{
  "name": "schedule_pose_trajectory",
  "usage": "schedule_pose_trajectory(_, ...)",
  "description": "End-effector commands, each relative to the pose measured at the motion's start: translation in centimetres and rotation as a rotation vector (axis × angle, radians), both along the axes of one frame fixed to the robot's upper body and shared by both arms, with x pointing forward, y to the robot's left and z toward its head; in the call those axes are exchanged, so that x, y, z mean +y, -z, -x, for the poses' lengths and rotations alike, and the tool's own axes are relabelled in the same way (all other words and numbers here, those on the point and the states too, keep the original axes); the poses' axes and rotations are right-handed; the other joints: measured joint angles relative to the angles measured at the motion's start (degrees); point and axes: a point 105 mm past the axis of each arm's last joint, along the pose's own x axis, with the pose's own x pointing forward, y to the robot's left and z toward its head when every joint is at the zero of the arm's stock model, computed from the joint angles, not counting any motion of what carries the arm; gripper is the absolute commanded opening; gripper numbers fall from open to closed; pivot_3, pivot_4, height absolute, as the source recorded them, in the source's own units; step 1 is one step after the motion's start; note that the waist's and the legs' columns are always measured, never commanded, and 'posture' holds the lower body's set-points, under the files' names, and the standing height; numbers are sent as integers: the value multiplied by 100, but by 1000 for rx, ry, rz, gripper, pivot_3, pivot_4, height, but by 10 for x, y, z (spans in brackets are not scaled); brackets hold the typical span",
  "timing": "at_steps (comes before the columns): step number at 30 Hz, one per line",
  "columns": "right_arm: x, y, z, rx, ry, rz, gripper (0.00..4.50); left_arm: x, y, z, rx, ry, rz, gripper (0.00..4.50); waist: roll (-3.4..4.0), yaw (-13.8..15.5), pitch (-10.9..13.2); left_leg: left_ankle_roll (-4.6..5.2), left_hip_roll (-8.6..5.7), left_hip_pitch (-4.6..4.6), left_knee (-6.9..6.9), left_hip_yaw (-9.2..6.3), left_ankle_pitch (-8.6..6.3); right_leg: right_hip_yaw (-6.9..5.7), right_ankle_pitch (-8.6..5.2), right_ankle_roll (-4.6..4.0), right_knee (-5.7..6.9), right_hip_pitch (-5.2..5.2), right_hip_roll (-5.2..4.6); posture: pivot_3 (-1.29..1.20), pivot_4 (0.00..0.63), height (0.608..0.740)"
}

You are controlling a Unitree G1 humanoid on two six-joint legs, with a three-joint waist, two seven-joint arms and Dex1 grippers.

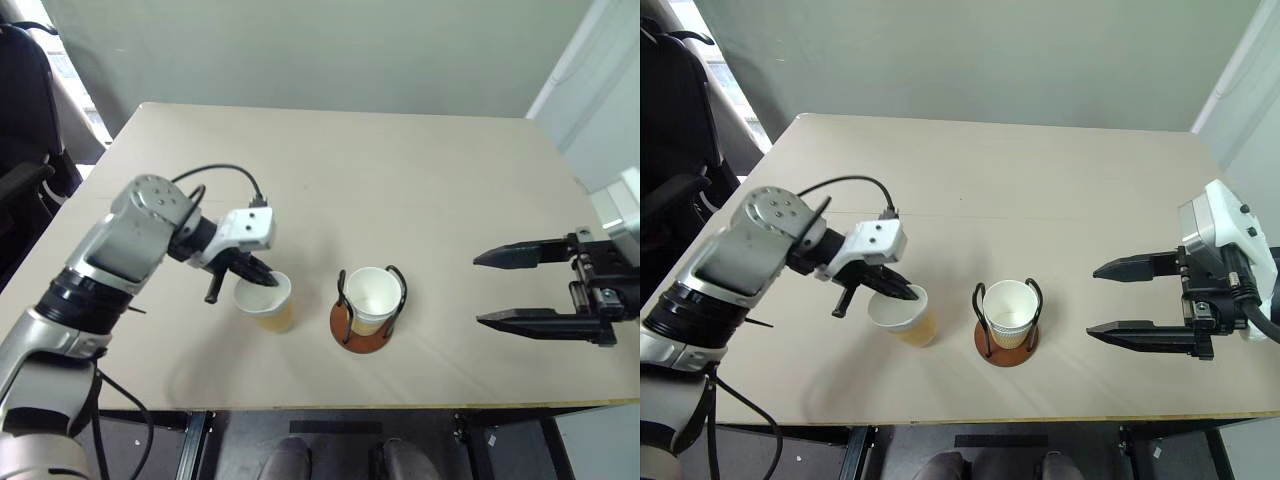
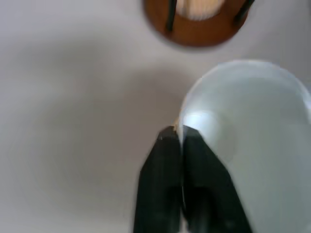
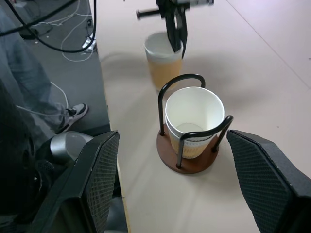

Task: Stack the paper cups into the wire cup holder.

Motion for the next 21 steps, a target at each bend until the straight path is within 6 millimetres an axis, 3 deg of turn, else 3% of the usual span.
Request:
schedule_pose_trajectory(1, -2, -12, 4, -67, 9, 2, 3574, 7, -33, 0, -68, 52, 29, 33, 0, 0, 0, 0, 0, 0, 0, 0, 0, 0, 0, 1, 1, 0, 0, 0, 150, 740)
schedule_pose_trajectory(6, -1, -20, 7, -88, -6, -20, 3574, -23, -105, -9, -221, 200, 198, 33, -7, 63, 3, 7, 0, -10, 7, -7, -2, -3, 2, 6, -6, -1, -1, 0, 150, 740)
schedule_pose_trajectory(12, 0, -16, 5, -101, 4, -11, 3574, -87, -149, 22, -202, 548, 363, 33, -5, 91, 3, 38, -17, -26, 11, 4, -21, 1, 5, 27, -11, 2, -18, 0, 150, 740)
schedule_pose_trajectory(14, 1, -15, 4, -106, 15, -12, 3574, -100, -149, 26, -183, 606, 359, 33, -4, 83, 3, 40, -19, -40, 15, 7, -22, 6, 13, 43, -16, -3, -18, 0, 150, 740)
schedule_pose_trajectory(17, 3, -14, 7, -112, 31, -16, 3574, -123, -130, 32, -145, 717, 288, 33, 0, 77, 6, 48, -16, -49, 20, 23, -26, 15, 16, 60, -26, -5, -25, 0, 150, 740)
schedule_pose_trajectory(21, 5, -11, 11, -111, 56, -9, 3574, -132, -103, 26, -131, 760, 192, 33, 8, 94, 11, 61, -23, -60, 52, 24, -33, 21, 15, 85, -19, -6, -30, 0, 150, 740)
